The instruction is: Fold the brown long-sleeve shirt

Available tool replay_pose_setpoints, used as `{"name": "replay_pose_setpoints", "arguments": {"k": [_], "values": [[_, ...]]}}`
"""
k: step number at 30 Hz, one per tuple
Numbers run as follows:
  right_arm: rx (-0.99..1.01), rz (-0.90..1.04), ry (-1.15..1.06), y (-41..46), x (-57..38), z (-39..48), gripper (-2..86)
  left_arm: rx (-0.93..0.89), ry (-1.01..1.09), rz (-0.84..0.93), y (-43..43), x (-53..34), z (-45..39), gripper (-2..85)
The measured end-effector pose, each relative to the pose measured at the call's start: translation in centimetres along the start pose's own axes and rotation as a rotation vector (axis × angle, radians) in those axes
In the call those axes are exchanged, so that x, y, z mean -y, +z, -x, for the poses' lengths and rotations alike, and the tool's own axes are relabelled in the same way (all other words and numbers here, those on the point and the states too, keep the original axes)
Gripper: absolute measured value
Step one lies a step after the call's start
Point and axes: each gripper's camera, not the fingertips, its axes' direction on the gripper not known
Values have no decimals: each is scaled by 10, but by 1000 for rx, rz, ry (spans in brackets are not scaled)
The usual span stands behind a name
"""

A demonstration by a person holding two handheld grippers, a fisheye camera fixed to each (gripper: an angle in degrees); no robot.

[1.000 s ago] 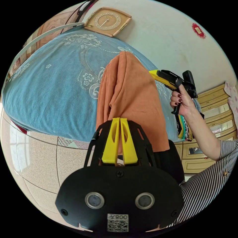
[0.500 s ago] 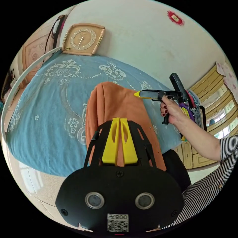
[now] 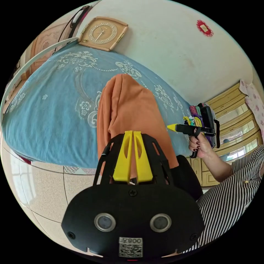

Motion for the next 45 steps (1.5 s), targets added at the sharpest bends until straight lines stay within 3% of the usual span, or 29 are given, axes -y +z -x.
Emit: {"name": "replay_pose_setpoints", "arguments": {"k": [3,6,9,14,18,30,39,45], "values": [[-6,34,43,40,-18,-15,1,33,-74,82,13,-21,6,8],[32,100,71,46,-6,-21,0,-60,-80,21,4,-33,-4,19],[-36,115,34,49,-8,-8,1,-152,2,22,3,-44,-32,47],[-1,52,119,58,-23,-15,1,-133,210,232,53,-55,-99,78],[10,62,145,63,-24,-17,2,-147,129,341,84,-58,-104,70],[37,71,160,80,-34,-24,10,-221,20,308,103,-63,-89,42],[301,-23,224,45,-100,-65,113,-396,-23,190,71,-76,-60,25],[614,82,362,91,-156,-88,162,-397,14,180,58,-81,-50,23]]}}
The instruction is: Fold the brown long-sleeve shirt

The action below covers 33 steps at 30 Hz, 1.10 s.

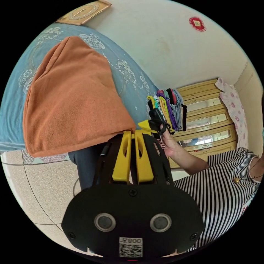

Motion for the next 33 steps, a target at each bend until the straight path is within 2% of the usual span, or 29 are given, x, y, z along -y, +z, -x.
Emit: {"name": "replay_pose_setpoints", "arguments": {"k": [2,5,14,18,24,27,29,33], "values": [[105,-31,42,9,0,-18,164,26,16,7,-4,-4,0,23],[145,-44,54,19,7,-22,169,61,32,16,-9,-9,1,23],[60,2,40,66,26,-2,138,120,62,46,-28,-25,14,22],[23,12,49,74,23,1,99,66,14,35,-47,-39,32,16],[-6,-8,43,80,15,12,72,-126,-226,-151,-113,-93,105,57],[-14,-6,18,85,15,28,67,-300,-396,-278,-133,-127,156,131],[-3,-7,8,87,15,37,64,-465,-502,-427,-137,-151,191,168],[1,-8,4,90,13,46,62,-668,-604,-633,-131,-178,223,186]]}}
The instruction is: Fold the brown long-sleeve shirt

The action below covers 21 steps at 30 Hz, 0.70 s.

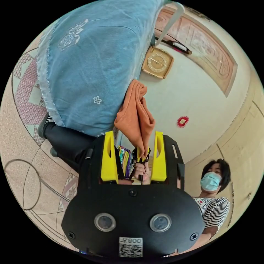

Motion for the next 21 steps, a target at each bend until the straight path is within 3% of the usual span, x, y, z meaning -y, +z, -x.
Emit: {"name": "replay_pose_setpoints", "arguments": {"k": [7,16,21], "values": [[-21,6,16,10,-10,-5,61,-111,22,-45,-12,10,2,196],[-123,24,23,24,-26,-23,59,242,179,222,10,23,-52,145],[-141,19,20,27,-37,-34,58,332,228,232,22,12,-71,94]]}}
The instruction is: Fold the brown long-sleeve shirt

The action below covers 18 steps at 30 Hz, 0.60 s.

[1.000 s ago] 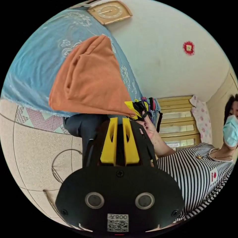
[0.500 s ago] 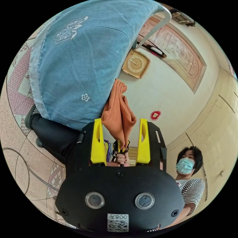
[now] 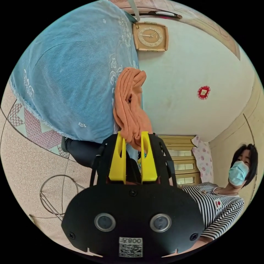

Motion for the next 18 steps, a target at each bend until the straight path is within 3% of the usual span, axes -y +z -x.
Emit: {"name": "replay_pose_setpoints", "arguments": {"k": [18], "values": [[86,-81,-111,-23,-136,-65,49,-32,196,49,52,-82,-131,81]]}}
